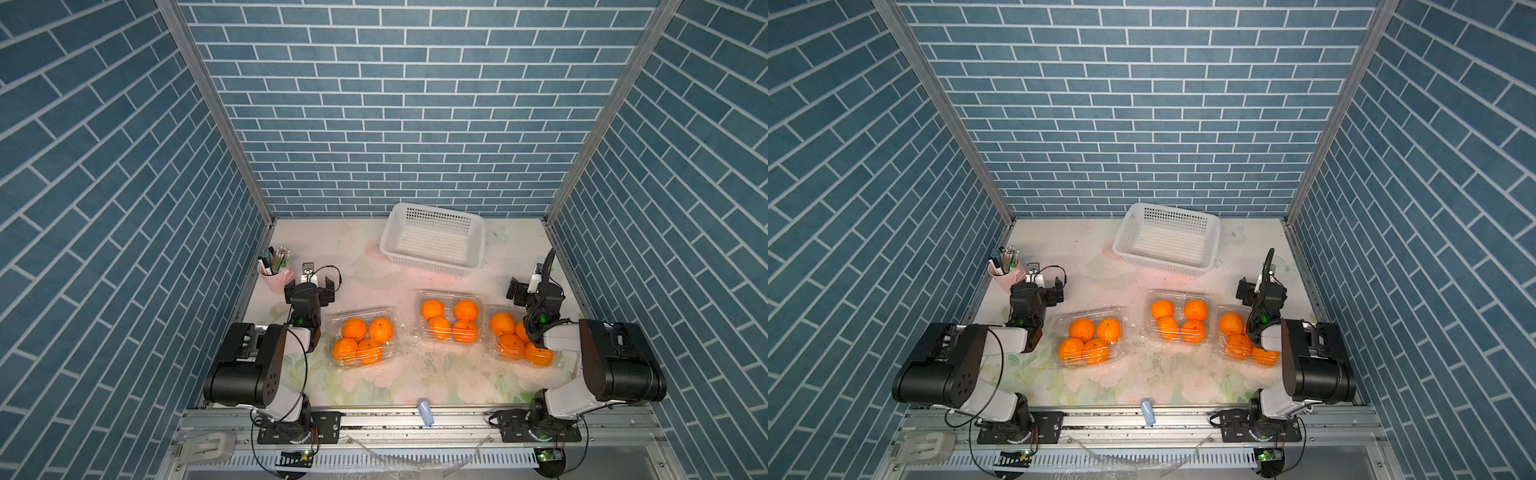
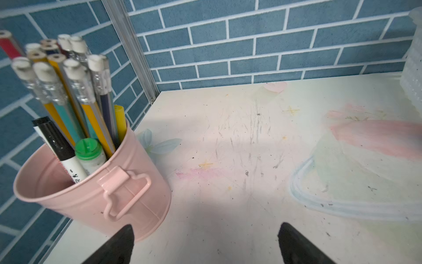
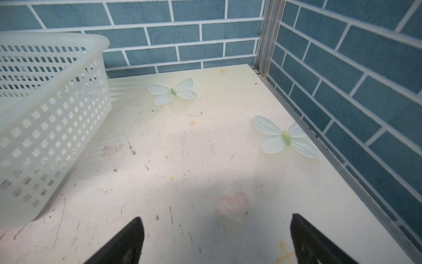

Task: Take oranges out of containers
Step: Move the packing box to the center of the board.

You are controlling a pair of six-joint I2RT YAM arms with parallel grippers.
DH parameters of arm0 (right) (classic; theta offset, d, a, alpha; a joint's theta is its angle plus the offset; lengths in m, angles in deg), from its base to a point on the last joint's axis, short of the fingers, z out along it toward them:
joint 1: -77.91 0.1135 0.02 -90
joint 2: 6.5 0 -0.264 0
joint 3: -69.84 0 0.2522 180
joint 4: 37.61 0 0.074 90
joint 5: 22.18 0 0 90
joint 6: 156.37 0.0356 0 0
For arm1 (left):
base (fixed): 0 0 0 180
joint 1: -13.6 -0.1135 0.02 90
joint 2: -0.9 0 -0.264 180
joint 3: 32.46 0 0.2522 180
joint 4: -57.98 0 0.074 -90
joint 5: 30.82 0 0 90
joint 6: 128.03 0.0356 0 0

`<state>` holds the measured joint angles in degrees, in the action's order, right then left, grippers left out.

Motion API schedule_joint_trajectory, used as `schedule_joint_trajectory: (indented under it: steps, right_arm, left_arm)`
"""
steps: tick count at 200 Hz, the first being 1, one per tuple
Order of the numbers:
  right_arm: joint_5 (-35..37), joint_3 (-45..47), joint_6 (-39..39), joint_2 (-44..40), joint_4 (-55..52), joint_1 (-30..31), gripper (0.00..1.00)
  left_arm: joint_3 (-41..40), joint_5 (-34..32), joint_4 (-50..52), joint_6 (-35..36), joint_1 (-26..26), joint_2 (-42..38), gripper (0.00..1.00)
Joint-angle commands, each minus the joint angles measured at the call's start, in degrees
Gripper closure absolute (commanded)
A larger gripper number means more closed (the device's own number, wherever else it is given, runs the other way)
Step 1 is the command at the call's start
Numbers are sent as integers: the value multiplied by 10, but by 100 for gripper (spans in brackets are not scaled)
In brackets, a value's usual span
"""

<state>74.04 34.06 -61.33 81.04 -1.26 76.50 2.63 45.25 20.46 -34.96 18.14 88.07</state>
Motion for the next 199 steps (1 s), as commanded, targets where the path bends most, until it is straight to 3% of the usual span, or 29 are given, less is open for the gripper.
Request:
schedule_joint_trajectory:
  steps: [1,199]
  right_arm:
    - [4,-2,-11,6,-3,-2,1]
    - [5,-2,-11,7,-2,-2,4]
  left_arm:
    - [0,-4,0,3,0,5,1]
    - [4,18,10,-1,-10,4,0]
